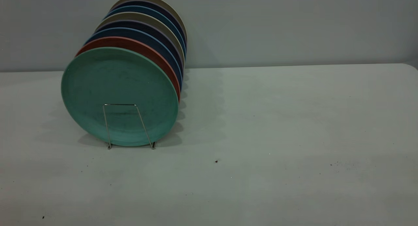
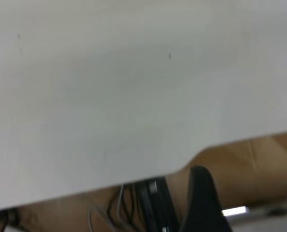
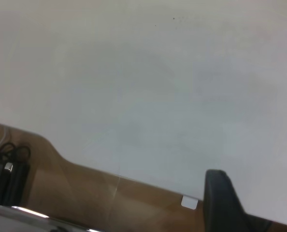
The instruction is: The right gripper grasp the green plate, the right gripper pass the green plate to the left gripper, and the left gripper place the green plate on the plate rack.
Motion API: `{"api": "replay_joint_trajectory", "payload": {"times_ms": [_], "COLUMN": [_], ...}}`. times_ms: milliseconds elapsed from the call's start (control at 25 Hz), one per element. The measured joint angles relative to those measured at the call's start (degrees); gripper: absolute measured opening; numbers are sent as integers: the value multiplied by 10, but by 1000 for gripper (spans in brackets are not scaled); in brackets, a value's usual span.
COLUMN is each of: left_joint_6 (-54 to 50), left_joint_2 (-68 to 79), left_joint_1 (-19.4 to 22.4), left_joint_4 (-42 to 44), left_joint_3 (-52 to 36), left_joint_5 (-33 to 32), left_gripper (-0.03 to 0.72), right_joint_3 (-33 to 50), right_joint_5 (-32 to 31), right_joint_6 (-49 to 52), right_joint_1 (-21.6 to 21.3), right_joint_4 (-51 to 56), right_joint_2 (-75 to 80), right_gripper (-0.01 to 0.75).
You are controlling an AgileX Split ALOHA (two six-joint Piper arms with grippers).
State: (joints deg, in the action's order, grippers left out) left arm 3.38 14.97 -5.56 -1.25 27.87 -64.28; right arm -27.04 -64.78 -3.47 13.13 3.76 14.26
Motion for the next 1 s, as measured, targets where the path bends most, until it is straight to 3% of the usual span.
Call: {"api": "replay_joint_trajectory", "payload": {"times_ms": [360,480,640,1000], "left_joint_6": [0,0,0,0], "left_joint_2": [-105,-126,-134,-161], "left_joint_1": [0,2,36,48], "left_joint_4": [0,0,-1,0], "left_joint_3": [0,0,0,0], "left_joint_5": [-1,-2,-5,-5], "left_gripper": [519,519,519,519], "right_joint_3": [0,0,0,0], "right_joint_5": [1,1,0,-3], "right_joint_6": [0,0,0,1], "right_joint_1": [-1,-31,-92,-99], "right_joint_4": [0,4,4,4], "right_joint_2": [-13,-51,-111,-152], "right_gripper": [363,363,353,296]}}
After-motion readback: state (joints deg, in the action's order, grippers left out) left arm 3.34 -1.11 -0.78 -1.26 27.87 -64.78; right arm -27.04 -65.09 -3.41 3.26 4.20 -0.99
